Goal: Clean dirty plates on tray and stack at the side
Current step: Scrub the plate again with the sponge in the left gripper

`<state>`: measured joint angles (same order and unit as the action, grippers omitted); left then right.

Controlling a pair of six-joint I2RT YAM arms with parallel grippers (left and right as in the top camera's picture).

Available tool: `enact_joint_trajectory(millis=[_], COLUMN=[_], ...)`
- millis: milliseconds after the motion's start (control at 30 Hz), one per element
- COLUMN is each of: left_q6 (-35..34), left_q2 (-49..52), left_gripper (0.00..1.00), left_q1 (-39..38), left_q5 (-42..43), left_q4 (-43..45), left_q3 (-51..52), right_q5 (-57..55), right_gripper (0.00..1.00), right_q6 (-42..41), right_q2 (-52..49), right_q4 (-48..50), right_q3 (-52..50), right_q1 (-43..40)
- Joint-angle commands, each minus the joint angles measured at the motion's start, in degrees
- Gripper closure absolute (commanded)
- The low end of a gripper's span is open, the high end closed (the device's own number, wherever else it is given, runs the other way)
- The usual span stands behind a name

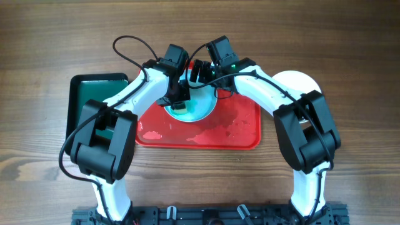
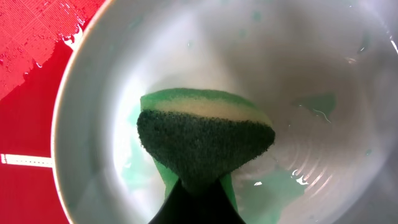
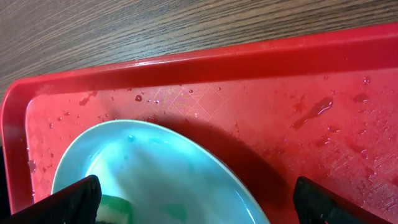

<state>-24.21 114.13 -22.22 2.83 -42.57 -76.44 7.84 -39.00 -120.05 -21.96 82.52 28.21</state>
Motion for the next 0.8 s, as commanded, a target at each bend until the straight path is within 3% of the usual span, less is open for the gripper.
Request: enact_joint_trajectory(millis=[0, 767], left_q6=[1.3, 1.3], left_q2=[1.4, 1.4], left_gripper=[0.94, 0.94], left_q1=[0.0, 0.0], left_q5=[-2.5, -2.5], left_q4=[0.7, 0.7], left_q3=[1.1, 1.1], right_q5=[-0.6, -0.5], right_gripper=[0.00, 0.00], right_q6=[0.0, 0.0], right_q2=[-1.4, -1.4], right_q4=[0.3, 0.3], right_q3=[-0.5, -0.5], right_q1=[-0.1, -0.1])
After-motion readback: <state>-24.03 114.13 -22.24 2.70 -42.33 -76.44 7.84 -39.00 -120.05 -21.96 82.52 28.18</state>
